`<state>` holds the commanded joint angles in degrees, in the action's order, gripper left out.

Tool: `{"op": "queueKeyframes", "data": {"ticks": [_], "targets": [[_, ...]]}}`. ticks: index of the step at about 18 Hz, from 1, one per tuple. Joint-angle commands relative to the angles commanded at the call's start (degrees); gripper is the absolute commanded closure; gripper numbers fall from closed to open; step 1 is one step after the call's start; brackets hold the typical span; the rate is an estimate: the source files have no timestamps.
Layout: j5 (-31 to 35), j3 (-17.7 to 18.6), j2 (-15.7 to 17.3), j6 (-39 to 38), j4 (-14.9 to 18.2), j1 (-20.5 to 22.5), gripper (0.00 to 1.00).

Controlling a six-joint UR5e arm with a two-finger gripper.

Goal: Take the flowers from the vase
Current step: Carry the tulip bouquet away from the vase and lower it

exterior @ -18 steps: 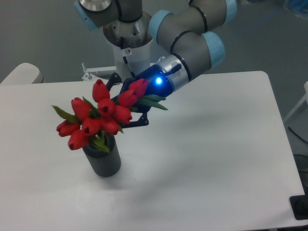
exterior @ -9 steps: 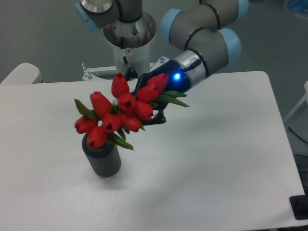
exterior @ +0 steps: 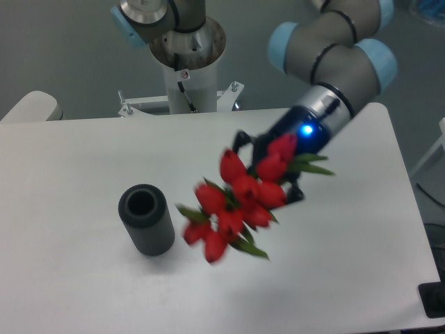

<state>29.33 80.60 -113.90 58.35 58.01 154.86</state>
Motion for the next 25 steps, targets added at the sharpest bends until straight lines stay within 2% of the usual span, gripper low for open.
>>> {"op": "queueKeyframes", "data": {"ticks": [3, 11, 17, 22, 25], "targets": [[7.6, 0.3, -0.9, 3.1, 0.1, -0.2, 0.96], [25.6, 1.0, -1.7, 9.9, 0.8, 0.1, 0.93], [38.5, -1.4, -5.0, 11.3, 1.1, -2.5, 0.94], [45.0, -6.4, -6.9, 14.3, 6.8, -4.6, 0.96], [51.5, -6.9, -7.0, 21.0, 8.2, -6.5, 0.97]]}}
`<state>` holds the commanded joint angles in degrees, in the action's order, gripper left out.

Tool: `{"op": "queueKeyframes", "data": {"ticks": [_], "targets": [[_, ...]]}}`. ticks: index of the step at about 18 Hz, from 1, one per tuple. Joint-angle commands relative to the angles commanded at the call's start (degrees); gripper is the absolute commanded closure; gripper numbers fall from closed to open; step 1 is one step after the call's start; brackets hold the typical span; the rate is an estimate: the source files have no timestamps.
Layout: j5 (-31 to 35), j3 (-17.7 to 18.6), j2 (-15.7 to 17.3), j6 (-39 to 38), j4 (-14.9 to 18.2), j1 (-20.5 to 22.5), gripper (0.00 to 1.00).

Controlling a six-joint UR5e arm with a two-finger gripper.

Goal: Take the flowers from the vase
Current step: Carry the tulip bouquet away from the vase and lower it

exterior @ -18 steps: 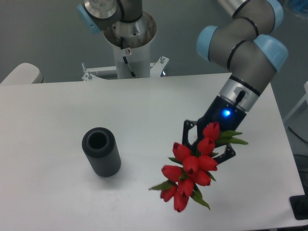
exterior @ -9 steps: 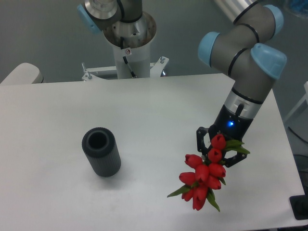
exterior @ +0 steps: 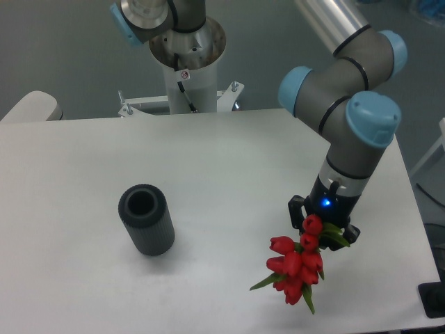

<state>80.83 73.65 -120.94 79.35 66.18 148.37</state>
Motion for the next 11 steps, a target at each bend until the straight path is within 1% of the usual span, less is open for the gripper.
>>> {"op": "queueKeyframes", "data": {"ticks": [2, 3, 9, 11], "targets": [[6.5, 0.1, -0.5, 0.8, 0.4, -2.6, 0.97], [8.2, 0.0, -1.0, 0.8, 0.4, -3.4, 0.97], [8.6, 1.6, -1.1, 0.8, 0.5, -3.9, 0.96], [8.6, 1.6, -1.2, 0.9, 0.4, -4.0, 0.96]]}}
